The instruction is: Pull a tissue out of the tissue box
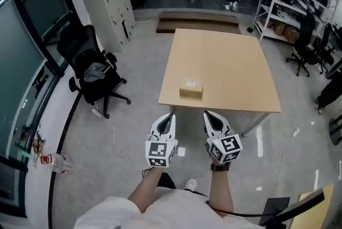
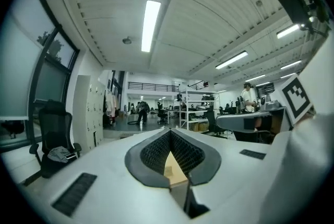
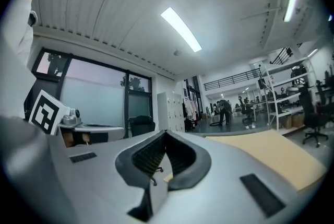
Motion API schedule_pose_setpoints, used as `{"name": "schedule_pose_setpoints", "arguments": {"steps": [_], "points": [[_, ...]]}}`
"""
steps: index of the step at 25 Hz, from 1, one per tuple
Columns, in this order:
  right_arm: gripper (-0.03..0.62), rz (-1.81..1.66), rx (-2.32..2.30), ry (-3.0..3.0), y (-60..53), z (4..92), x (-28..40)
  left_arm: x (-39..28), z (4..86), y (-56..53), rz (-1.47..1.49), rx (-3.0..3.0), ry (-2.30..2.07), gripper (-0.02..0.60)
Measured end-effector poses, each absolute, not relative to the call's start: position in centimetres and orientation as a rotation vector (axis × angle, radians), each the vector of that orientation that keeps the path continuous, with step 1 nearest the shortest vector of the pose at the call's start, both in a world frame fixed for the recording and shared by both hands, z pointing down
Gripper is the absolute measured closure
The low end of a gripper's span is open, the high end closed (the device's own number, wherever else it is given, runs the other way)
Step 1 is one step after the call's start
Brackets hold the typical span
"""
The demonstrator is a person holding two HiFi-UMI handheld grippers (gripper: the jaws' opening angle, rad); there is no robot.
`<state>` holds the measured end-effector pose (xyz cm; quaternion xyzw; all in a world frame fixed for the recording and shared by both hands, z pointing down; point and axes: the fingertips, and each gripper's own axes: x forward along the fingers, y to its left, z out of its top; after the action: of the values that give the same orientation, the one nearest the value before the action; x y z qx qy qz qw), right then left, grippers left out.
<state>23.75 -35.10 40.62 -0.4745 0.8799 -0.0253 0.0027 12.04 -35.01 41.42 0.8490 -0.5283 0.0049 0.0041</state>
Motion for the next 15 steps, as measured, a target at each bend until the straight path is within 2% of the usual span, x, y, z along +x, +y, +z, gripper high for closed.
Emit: {"name": "schedule_pose_setpoints", "arguments": {"steps": [8, 15], "points": [[0.592, -0.024, -1.556, 2.792, -44.5, 41.5, 24.5, 15.3, 41.9, -45.1, -0.030, 2.721, -1.529, 0.581], [0.592, 0.139, -1.598, 2.807, -54.6, 38.2, 22.0, 13.6, 39.3, -57.8, -0.167, 2.772, -1.459, 0.581]]}}
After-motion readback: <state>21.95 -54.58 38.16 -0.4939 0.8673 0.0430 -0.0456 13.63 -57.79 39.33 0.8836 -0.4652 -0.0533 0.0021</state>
